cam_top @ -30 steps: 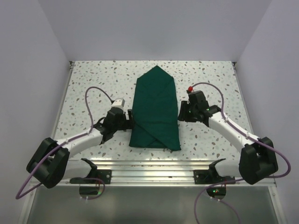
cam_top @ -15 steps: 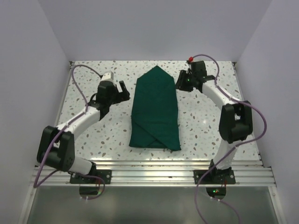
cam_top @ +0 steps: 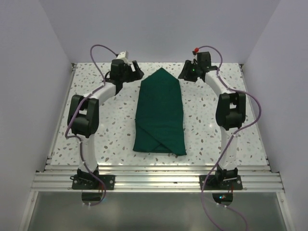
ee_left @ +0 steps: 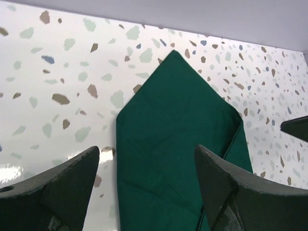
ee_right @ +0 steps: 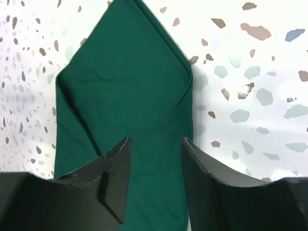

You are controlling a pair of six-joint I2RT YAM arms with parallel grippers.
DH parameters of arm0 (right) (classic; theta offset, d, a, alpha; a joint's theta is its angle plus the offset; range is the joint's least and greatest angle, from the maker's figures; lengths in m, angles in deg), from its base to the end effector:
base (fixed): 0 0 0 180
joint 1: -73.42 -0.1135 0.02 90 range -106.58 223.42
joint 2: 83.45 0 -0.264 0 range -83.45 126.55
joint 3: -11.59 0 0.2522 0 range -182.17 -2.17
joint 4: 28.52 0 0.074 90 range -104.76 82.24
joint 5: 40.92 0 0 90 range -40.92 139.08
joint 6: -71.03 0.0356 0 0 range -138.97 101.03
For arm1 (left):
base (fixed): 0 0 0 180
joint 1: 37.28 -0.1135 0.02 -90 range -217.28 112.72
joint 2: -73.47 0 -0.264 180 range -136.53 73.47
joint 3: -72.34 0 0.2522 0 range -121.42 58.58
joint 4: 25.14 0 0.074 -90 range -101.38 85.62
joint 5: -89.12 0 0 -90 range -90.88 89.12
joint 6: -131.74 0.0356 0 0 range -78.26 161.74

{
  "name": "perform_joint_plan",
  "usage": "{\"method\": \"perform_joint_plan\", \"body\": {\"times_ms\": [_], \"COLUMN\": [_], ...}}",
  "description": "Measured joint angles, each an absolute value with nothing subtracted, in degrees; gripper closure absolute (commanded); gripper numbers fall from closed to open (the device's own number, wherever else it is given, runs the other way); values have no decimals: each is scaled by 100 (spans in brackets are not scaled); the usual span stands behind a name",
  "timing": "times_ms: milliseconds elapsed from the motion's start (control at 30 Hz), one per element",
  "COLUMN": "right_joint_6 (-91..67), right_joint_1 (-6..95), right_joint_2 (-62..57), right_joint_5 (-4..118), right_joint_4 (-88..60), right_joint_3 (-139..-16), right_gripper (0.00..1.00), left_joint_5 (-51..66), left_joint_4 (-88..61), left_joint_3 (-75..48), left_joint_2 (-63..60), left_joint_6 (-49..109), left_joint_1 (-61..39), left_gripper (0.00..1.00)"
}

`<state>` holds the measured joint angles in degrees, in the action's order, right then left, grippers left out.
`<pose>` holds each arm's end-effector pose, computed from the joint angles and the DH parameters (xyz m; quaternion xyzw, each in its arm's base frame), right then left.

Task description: Prepare the surgical pack

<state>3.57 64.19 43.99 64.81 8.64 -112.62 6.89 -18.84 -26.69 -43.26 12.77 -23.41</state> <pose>0.5065 0.0921 0.2387 0.0472 0.8998 0.2332 0.3657 0.4637 -0.1195 0.2282 -0.0734 0.8343 -0.2513 0.4851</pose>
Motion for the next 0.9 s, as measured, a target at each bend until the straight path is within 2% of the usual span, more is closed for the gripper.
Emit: {"method": "perform_joint_plan", "body": {"times_ms": [233, 400, 567, 700, 900], "right_joint_6": [545, 650, 858, 1116, 1522], "right_joint_1": [6539, 6561, 6563, 6589, 6718], "right_joint_2": [4971, 5446, 5804, 6021, 6246], "right_joint_5": [6813, 6912, 6973, 7030, 7277], "right_joint_4": [743, 835, 881, 833, 728], "right_joint_3": [-11299, -11739, -12189, -12373, -12510], "right_gripper": [42, 42, 48, 61, 60], "left_joint_5": [1124, 1222, 1259, 1272, 1447], "left_joint_4": [-2006, -1904, -1646, -1497, -1311], "left_joint_3": [-3209, -3402, -3832, -3981, -4348], "left_joint_2": [-4947, -5343, -5738, -5819, -6077], "left_joint_6": [1347, 1349, 1353, 1393, 1388], "left_joint_1": [-2350, -2352, -2356, -2378, -2492], "left_gripper": [21, 25, 35, 49, 51]}}
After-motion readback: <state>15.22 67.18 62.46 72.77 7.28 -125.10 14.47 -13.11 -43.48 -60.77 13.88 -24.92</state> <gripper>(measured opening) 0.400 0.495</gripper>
